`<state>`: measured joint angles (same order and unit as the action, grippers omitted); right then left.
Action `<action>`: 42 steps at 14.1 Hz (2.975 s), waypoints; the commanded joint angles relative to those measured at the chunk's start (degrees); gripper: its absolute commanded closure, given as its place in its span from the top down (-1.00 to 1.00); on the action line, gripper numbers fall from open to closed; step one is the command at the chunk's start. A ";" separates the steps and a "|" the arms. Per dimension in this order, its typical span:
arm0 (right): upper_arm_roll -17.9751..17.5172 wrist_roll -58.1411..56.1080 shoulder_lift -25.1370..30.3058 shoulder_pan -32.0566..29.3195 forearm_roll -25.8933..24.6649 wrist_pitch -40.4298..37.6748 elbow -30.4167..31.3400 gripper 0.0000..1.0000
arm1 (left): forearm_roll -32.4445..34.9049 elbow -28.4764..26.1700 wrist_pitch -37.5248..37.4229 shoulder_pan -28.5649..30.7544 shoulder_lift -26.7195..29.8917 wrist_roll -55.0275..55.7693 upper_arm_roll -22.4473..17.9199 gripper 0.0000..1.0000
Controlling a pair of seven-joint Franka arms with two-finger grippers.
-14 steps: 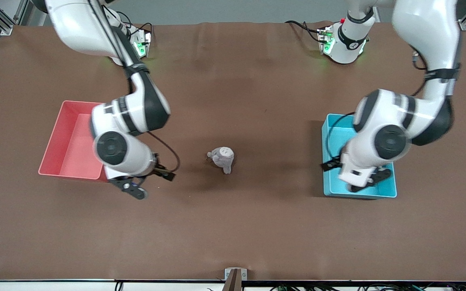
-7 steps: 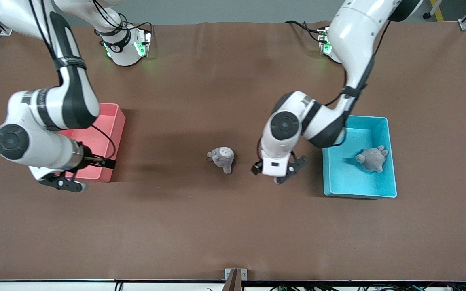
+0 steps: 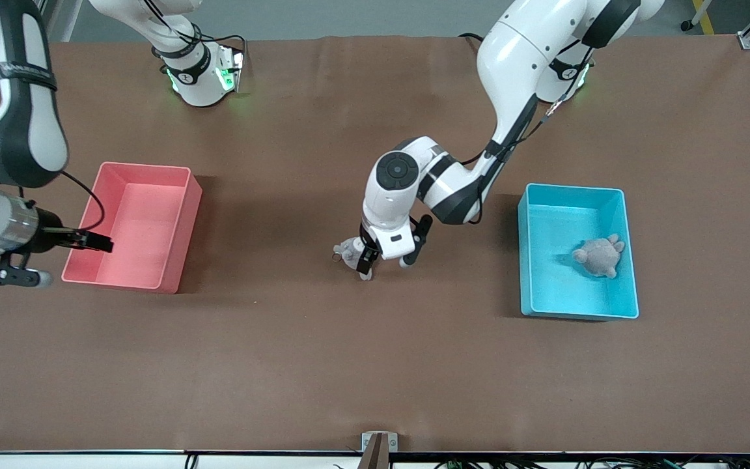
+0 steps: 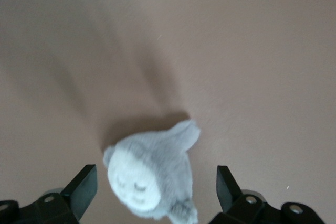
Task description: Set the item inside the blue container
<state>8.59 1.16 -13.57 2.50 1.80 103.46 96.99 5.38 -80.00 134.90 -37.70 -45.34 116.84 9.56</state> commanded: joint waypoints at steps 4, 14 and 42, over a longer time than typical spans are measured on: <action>-2.61 -1.25 4.43 -3.47 -2.94 -3.43 -0.04 1.00 | 0.24 1.60 2.54 -1.14 -2.03 13.67 -0.60 1.00; -4.02 -0.99 3.99 -4.08 -4.35 -18.20 -13.14 1.00 | 0.42 3.18 6.60 -2.64 -6.08 12.81 -0.51 0.78; -4.72 3.67 3.90 -3.82 -1.01 -24.09 -16.93 1.00 | -0.29 1.08 -29.50 4.73 15.53 -29.01 -0.25 -1.00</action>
<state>4.63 3.87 -9.90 -0.86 -0.15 80.27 80.62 5.43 -76.80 109.01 -35.11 -33.28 91.99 8.86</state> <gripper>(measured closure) 0.000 0.784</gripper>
